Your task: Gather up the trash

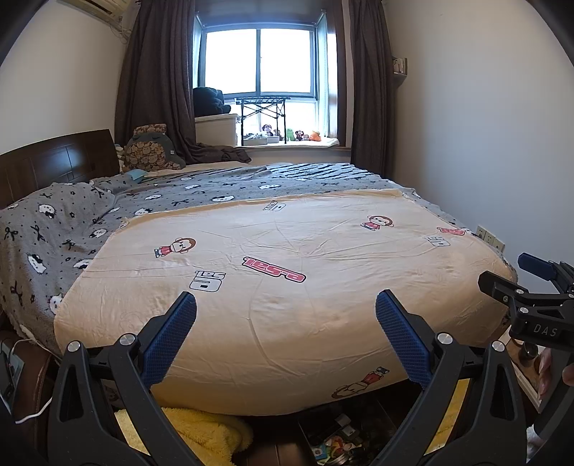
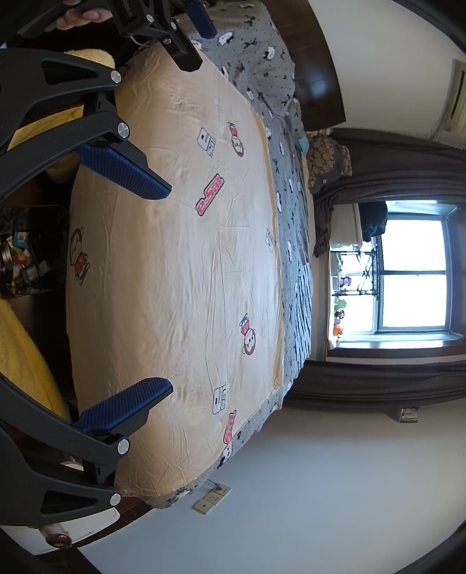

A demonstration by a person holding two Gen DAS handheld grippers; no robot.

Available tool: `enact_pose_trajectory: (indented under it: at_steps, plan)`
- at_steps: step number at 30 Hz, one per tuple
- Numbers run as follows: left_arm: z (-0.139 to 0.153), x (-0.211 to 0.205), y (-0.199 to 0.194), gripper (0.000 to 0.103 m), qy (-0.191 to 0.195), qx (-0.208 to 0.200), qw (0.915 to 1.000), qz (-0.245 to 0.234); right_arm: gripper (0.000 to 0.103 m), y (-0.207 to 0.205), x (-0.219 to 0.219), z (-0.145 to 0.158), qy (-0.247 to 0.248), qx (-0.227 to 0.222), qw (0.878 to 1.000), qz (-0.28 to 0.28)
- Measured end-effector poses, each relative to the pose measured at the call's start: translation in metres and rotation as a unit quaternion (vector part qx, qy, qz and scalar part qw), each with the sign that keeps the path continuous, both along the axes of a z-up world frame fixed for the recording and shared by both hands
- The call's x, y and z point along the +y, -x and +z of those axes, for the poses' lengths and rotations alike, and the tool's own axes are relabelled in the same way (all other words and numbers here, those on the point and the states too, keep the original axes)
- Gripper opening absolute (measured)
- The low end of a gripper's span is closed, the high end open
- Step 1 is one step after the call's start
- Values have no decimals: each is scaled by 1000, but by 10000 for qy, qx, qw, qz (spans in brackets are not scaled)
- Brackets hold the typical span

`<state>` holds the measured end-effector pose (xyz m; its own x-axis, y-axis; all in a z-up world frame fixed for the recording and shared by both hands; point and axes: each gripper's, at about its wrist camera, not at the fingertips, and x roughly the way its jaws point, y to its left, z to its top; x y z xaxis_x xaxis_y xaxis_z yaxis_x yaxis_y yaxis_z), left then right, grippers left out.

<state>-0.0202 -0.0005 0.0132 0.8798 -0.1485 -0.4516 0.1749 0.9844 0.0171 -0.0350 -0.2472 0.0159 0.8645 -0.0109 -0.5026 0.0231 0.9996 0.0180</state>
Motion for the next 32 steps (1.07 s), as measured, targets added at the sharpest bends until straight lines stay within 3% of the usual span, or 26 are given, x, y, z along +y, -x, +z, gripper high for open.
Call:
enact_pose_trajectory:
  at_steps: [32]
  plan:
    - [2, -2, -2, 95, -19, 13, 10000, 44, 99, 0, -3, -1, 14, 24, 10000, -29]
